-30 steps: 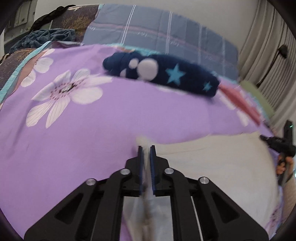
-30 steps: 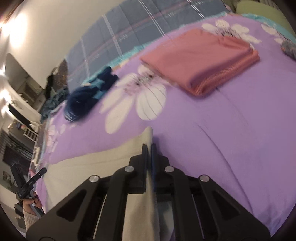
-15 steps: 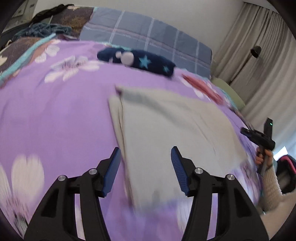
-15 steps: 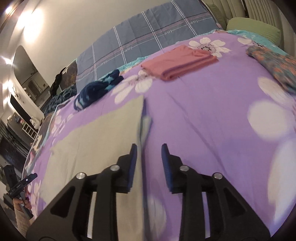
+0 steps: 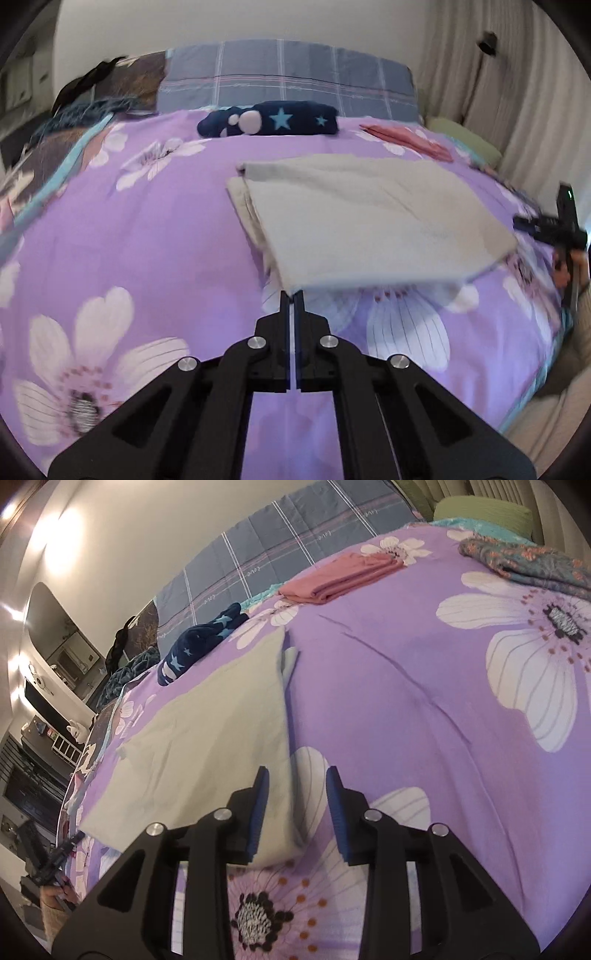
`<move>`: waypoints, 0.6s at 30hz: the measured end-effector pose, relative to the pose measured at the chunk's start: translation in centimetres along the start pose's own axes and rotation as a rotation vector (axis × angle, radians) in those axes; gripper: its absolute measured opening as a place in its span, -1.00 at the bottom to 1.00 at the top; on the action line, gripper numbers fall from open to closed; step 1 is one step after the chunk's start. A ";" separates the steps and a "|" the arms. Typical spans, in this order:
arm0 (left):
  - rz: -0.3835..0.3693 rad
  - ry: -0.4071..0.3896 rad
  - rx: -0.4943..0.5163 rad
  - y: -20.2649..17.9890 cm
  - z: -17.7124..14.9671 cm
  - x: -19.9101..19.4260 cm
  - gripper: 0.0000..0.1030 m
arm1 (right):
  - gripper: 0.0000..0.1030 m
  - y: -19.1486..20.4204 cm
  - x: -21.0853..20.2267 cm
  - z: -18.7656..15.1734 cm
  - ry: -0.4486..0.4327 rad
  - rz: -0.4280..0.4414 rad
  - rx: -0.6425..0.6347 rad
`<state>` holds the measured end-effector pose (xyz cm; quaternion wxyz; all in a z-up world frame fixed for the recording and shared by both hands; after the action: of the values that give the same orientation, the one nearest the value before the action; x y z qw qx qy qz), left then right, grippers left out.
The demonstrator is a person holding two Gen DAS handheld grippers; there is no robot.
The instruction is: Fold small clothes
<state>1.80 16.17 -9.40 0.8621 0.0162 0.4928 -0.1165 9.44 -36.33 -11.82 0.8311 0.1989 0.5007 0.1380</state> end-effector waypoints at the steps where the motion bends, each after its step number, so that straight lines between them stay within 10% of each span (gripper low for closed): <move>1: 0.049 0.023 0.007 0.6 -0.5 0.0 -1.00 | -0.26 -0.2 0.0 -0.1 -0.002 0.000 0.004; 5: 0.075 0.144 -0.052 2.5 -3.4 2.3 -1.00 | -0.26 -1.3 0.8 -0.4 0.018 0.007 0.056; 10: -0.033 0.045 -0.099 1.6 -1.7 1.0 -0.95 | -0.26 -1.2 0.9 -0.6 0.037 -0.005 0.044; 14: -0.080 -0.007 0.035 -3.6 2.9 1.3 -0.46 | -0.26 -0.7 0.5 -0.5 0.031 0.012 0.006; 18: -0.230 0.000 0.192 -11.8 7.2 3.5 -0.46 | -0.26 -1.1 0.7 -1.3 0.052 0.039 -0.004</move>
<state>7.06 2.99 -7.65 0.8375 0.0419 0.4782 -0.2610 8.58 -36.75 -13.40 0.8154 0.2032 0.5179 0.1602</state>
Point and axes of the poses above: each gripper's, at about its wrist camera, not at the fingertips, and x roughly the way its jaws point, y to its left, z to its top, the point moved 6 cm from there along x, roughly the way its jaws point, and after that the axes turned 15 degrees about y, right-handed, at the moved point
